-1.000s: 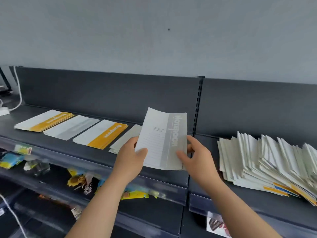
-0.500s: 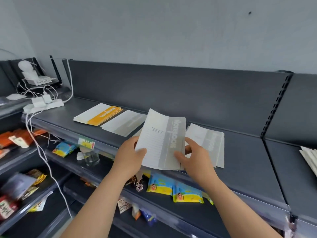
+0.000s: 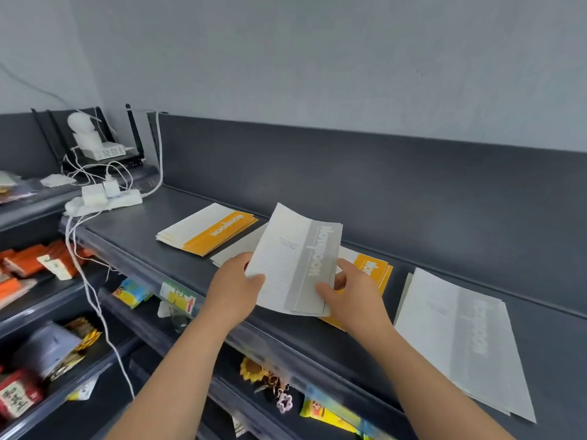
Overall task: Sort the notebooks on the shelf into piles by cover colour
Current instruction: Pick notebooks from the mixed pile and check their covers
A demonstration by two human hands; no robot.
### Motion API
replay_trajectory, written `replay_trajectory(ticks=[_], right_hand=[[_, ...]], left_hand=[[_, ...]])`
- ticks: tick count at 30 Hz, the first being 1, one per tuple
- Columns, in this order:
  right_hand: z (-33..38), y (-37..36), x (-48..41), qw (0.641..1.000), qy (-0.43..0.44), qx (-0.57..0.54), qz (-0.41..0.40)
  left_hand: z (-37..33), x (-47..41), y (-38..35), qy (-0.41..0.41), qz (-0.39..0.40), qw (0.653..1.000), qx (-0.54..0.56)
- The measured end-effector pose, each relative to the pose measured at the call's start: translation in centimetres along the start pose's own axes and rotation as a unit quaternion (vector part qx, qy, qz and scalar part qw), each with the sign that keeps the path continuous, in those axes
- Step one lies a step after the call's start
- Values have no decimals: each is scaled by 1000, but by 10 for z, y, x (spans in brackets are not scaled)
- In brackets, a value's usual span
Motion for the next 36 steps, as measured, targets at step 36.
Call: replay_trajectory(ticks=[36], right_hand=[[40,-76,-51,947,-96,287,-111]], left_hand=[[57,-125,21,-262,87,951,-140]])
Point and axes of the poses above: each hand's wrist, its own x-axis away from the middle knuckle, its own y-axis out of the back of the hand, z = x × y, the point moved 2 cm from there along -x, towards the middle knuckle, and after that the axes turned 4 degrees about -x, right-handed, at the moved point
